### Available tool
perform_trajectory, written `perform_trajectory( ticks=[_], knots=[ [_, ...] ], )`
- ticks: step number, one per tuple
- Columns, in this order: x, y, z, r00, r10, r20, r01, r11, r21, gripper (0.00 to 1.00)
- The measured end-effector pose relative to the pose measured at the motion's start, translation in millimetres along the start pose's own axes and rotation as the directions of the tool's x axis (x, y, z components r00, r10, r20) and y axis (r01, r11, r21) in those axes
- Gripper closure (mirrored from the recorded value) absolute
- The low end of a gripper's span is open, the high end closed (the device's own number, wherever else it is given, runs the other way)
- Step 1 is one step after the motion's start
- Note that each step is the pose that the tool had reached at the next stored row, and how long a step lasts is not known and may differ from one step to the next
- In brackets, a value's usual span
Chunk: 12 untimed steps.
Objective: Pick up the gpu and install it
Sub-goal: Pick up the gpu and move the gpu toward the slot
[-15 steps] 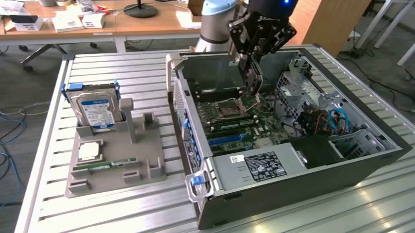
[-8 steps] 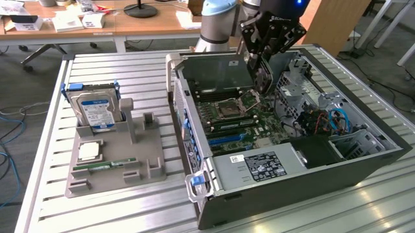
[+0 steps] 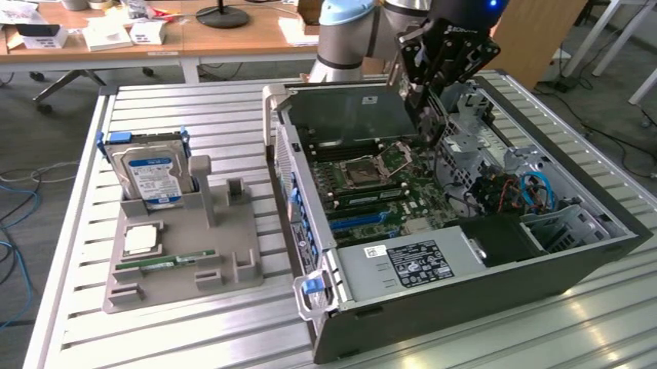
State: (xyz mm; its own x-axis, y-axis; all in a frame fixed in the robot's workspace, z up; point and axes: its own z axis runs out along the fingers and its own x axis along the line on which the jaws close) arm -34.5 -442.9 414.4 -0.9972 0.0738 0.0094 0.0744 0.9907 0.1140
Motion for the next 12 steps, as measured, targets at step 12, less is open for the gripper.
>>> perform_trajectory(
  ticks=[12],
  knots=[
    [-22.6, 1.7, 0.0, 1.0, -0.002, -0.0002, 0.002, 1.0, 0.0001, 0.74]
  ],
)
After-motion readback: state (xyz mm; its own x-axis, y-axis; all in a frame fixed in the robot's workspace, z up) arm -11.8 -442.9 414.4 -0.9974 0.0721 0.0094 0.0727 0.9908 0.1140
